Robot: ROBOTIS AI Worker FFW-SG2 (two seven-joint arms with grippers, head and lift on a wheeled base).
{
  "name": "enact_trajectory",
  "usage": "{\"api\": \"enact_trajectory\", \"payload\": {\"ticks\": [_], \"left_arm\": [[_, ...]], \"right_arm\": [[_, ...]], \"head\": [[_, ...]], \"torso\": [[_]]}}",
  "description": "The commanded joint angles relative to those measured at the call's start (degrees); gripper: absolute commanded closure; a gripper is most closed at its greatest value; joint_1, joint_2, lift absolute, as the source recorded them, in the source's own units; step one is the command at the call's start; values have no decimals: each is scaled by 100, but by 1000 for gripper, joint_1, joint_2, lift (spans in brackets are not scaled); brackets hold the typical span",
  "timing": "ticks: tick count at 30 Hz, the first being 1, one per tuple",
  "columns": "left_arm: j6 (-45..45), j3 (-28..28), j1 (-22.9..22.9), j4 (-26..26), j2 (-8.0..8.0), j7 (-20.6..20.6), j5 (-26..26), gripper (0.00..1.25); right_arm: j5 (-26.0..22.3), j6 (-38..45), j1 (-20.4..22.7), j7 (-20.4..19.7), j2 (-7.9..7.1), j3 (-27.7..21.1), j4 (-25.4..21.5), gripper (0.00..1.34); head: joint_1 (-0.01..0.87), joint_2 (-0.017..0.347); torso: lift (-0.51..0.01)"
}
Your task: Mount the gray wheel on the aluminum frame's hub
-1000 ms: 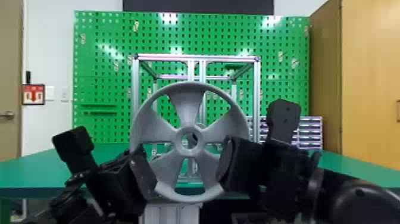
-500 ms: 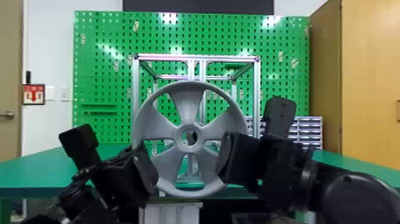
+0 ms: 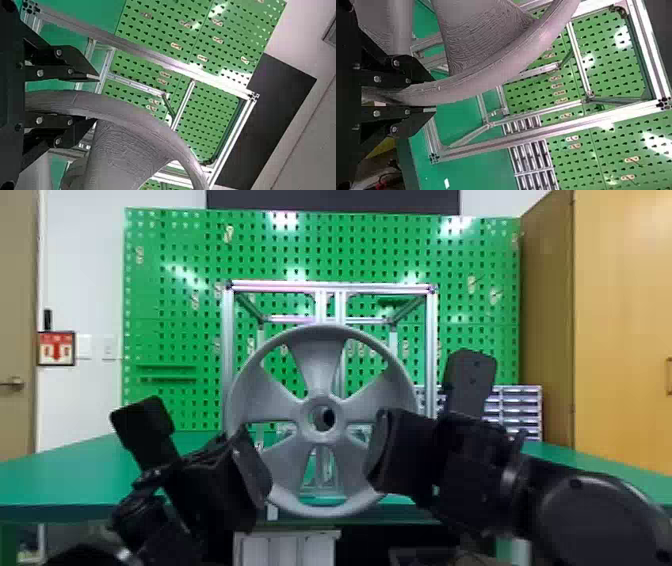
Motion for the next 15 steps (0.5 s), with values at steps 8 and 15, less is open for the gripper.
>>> {"api": "enact_trajectory", "payload": {"ticks": [8, 15], "left_arm": [[-9, -143, -133, 133, -95, -18, 2, 878], [-17, -160, -195, 177, -104, -18, -51, 877]], "right_arm": [[16, -10, -84, 48, 6, 19, 231, 1177], [33, -10, -207, 65, 6, 10, 354, 1177]], "head": [[-5, 6], [-5, 6]], "torso": [[-499], [-499]]}}
